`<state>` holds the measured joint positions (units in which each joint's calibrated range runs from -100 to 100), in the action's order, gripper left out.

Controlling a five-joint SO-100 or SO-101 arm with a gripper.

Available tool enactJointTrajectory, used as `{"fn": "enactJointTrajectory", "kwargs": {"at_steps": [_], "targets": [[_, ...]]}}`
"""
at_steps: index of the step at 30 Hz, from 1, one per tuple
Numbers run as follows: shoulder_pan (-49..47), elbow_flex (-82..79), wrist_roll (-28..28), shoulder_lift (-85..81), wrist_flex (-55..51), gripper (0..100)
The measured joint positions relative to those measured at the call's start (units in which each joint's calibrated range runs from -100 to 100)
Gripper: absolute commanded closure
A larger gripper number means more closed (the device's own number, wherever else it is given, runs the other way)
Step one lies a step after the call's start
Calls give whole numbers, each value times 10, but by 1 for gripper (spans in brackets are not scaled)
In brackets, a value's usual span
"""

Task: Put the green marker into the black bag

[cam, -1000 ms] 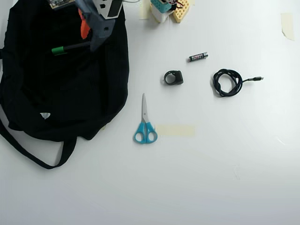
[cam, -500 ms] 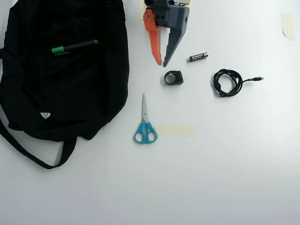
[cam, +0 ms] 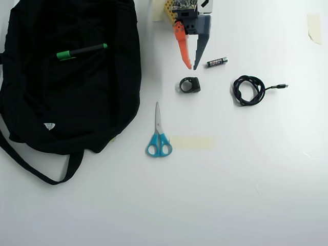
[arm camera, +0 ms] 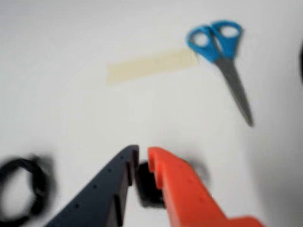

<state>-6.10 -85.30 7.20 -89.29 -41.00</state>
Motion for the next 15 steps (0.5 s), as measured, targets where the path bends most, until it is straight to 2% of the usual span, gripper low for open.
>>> {"fn": "enactJointTrajectory", "kwargs": {"at_steps": [6, 12, 15], "targets": [[-1, -90, -41, -81, 0, 98], [-6, -127, -47, -90, -4, 98], [-7, -127, -47, -90, -40, 98]]}}
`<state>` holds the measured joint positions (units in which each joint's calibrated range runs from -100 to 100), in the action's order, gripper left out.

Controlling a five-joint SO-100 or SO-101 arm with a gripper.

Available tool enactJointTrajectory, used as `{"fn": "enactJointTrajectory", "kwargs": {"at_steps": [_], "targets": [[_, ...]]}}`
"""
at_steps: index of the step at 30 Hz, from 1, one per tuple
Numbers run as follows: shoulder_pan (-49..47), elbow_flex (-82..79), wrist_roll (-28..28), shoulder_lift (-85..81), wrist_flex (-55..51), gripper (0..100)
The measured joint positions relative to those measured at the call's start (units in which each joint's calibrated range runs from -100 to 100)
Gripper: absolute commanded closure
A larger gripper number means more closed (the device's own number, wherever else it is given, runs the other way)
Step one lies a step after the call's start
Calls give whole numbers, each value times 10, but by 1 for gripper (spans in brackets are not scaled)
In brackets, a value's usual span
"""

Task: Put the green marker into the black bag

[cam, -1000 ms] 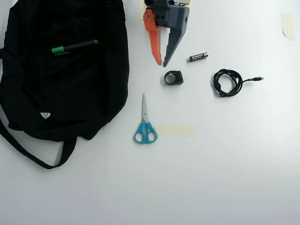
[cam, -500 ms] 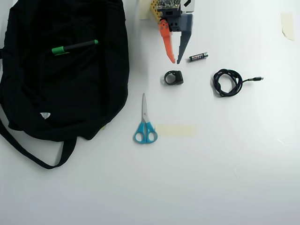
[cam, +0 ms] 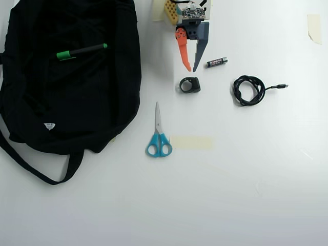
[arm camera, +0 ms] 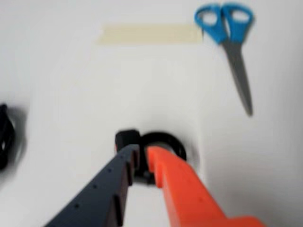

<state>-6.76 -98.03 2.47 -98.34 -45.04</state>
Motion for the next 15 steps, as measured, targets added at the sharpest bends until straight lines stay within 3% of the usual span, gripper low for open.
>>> {"fn": "enactJointTrajectory", "kwargs": {"at_steps": [15], "targets": [[0, 0, 0, -1, -228, 98]]}}
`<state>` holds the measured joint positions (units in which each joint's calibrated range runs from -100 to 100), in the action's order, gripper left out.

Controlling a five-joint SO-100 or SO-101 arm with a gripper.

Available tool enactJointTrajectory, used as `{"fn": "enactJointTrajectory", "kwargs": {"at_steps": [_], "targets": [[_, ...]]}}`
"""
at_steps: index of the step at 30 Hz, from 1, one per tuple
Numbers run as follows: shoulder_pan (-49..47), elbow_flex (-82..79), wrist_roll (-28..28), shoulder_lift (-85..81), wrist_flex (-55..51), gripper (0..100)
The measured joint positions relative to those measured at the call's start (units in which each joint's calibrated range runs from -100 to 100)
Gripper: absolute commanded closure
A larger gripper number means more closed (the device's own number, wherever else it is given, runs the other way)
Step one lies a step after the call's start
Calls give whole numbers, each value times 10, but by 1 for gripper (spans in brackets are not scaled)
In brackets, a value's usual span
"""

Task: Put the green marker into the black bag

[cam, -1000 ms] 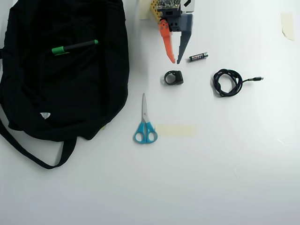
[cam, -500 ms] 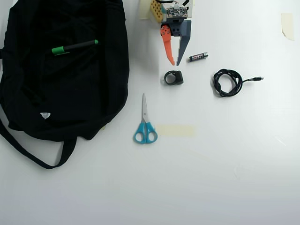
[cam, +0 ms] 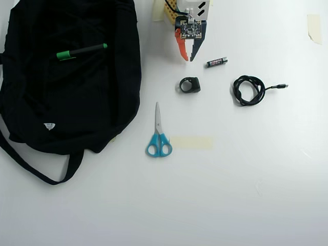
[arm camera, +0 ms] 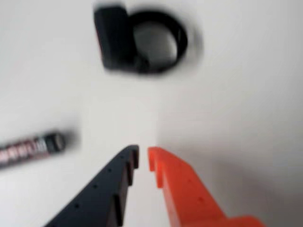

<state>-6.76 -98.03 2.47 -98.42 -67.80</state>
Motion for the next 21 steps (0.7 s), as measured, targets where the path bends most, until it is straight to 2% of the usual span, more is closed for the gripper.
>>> {"fn": "enactJointTrajectory", "kwargs": {"at_steps": [21], "targets": [[0, 1, 0, -1, -19, 98]]}}
